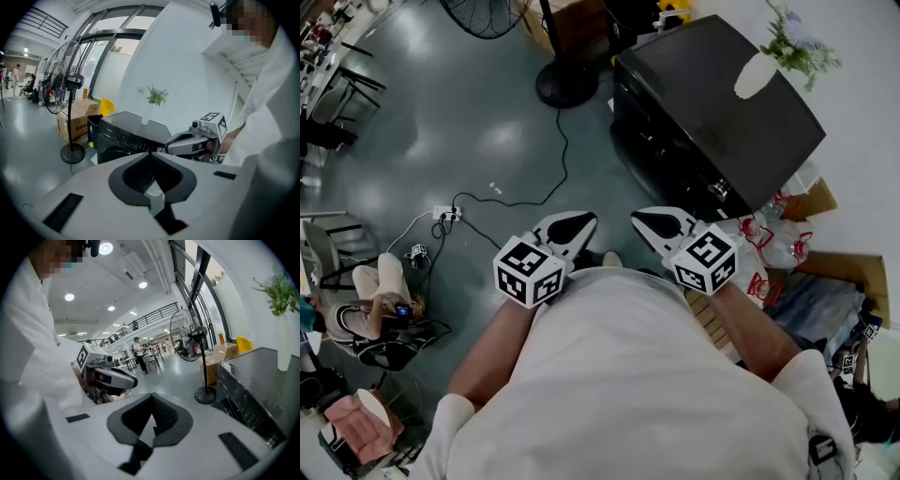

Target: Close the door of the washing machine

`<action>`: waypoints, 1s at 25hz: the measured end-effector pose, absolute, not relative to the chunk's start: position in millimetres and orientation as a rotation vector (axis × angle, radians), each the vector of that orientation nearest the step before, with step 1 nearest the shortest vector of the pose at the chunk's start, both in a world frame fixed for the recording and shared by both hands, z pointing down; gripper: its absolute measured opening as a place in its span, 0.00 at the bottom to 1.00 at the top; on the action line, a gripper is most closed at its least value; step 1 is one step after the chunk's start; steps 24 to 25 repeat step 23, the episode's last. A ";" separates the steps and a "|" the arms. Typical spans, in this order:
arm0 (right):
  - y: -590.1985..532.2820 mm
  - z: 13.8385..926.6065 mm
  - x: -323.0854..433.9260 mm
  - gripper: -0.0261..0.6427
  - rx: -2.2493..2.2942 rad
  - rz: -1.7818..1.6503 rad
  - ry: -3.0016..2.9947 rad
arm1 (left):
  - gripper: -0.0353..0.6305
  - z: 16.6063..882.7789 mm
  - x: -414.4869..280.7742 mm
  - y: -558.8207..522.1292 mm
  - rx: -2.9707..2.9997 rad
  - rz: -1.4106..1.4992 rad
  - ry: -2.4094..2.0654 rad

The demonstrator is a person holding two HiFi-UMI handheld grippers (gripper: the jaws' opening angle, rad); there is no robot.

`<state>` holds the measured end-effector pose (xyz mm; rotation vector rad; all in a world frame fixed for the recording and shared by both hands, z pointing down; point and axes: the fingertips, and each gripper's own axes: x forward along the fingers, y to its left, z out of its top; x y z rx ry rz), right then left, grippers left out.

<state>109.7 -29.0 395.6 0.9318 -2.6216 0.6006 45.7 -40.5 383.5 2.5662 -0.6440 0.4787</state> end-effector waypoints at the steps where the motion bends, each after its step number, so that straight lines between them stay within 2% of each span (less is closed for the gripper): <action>1: -28.7 395.2 108.7 0.05 0.928 0.596 -2.623 | 0.09 383.3 45.6 -40.7 2.566 0.479 -0.644; 25: -48.0 407.1 99.4 0.05 0.924 0.578 -2.606 | 0.09 389.0 37.5 -60.4 2.556 0.484 -0.635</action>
